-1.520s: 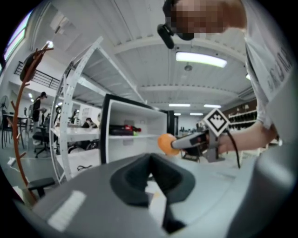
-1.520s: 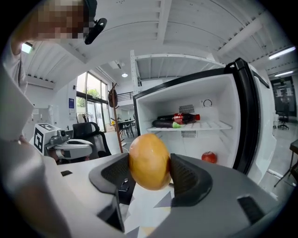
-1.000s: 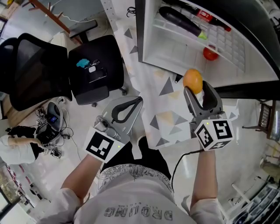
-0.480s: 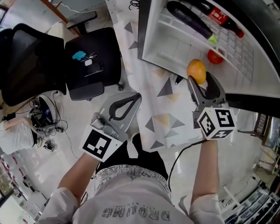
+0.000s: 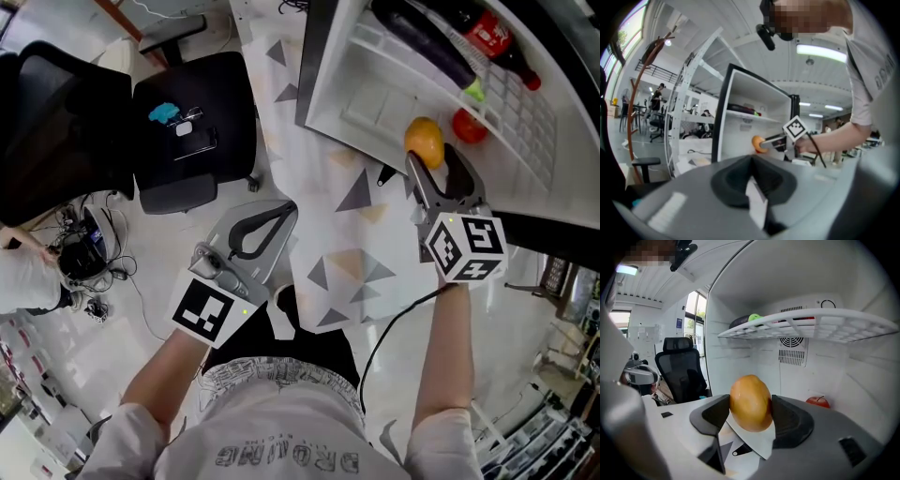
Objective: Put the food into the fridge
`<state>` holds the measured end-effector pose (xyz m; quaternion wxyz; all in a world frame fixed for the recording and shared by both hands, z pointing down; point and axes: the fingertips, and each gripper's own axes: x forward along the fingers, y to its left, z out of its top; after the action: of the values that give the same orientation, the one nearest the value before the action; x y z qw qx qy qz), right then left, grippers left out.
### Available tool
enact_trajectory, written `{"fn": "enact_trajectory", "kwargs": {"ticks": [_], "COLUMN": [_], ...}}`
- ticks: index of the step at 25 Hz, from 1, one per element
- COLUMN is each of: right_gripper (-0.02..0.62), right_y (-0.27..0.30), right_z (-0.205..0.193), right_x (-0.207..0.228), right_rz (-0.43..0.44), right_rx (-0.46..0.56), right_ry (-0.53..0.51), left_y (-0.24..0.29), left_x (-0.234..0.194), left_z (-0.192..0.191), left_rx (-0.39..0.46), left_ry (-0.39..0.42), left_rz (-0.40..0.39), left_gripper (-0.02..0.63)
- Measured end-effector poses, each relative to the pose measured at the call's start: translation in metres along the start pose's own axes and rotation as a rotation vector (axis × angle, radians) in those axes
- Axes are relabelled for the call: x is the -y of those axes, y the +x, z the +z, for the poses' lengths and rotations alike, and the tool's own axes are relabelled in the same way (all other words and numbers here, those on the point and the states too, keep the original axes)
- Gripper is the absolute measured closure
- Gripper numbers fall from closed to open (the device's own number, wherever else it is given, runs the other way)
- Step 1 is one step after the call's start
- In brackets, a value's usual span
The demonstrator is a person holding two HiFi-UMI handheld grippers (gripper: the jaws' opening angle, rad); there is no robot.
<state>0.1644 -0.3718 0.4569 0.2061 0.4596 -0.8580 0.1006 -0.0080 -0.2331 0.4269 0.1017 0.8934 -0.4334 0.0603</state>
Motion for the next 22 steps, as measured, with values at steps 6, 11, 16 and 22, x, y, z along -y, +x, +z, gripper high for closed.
{"fn": "enact_trajectory", "kwargs": {"ticks": [6, 11, 16, 22], "right_gripper": [0.324, 0.324, 0.324, 0.324], "right_y": [0.02, 0.034, 0.045, 0.055], "right_z": [-0.007, -0.013, -0.019, -0.022], "right_x": [0.016, 0.023, 0.026, 0.03], "right_rz": [-0.008, -0.01, -0.01, -0.012], "right_rx": [-0.015, -0.022, -0.033, -0.052], "right_ry": [-0.031, -0.068, -0.111, -0.166], "left_y": [0.01, 0.02, 0.024, 0.025], "left_x": [-0.003, -0.005, -0.007, -0.006], "left_z": [-0.01, -0.018, -0.024, -0.039], "left_rx": [-0.001, 0.008, 0.031, 0.032], "left_ry": [-0.01, -0.005, -0.007, -0.009], "left_rz": [0.004, 0.004, 0.01, 0.013], "left_gripper": [0.598, 0.598, 0.597, 0.597]}}
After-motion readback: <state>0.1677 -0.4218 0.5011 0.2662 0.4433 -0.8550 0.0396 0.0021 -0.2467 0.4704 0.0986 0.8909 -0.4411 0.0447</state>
